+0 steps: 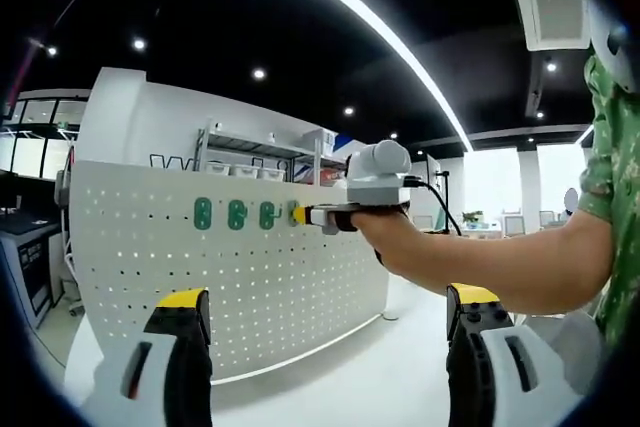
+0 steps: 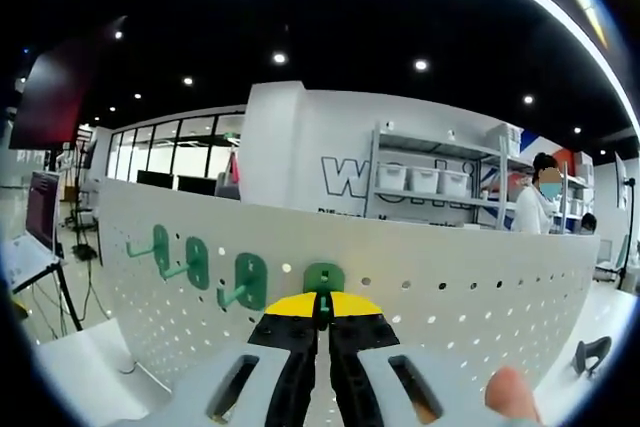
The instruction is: Insert the hook assembly into the mounting plate slot until the hook locks in place.
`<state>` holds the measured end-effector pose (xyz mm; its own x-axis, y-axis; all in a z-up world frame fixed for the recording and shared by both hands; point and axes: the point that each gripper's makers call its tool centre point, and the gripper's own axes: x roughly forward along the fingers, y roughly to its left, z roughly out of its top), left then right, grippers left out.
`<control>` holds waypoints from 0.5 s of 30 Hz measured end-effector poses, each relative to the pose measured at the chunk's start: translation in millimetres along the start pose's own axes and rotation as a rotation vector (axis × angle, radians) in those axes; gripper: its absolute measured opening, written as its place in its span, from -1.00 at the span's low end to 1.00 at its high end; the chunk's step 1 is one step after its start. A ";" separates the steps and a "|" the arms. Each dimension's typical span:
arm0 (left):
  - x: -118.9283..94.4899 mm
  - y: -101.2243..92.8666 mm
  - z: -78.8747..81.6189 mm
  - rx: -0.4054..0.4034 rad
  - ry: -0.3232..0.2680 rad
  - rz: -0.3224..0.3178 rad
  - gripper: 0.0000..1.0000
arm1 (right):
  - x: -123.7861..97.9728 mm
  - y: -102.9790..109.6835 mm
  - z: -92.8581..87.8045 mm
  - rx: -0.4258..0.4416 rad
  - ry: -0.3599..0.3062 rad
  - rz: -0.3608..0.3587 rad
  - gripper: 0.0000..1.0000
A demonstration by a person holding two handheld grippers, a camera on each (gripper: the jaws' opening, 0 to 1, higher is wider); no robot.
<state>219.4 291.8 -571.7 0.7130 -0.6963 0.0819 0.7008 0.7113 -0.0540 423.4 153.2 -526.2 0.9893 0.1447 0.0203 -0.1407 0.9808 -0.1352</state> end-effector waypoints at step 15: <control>-1.3 2.3 -2.7 -0.007 0.006 -0.001 1.00 | 2.8 -0.3 -2.0 0.004 0.005 0.001 -0.97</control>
<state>220.2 294.1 -574.6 0.7127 -0.6973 0.0760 0.7014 0.7102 -0.0608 426.4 153.0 -528.1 0.9893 0.1452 0.0151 -0.1420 0.9812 -0.1311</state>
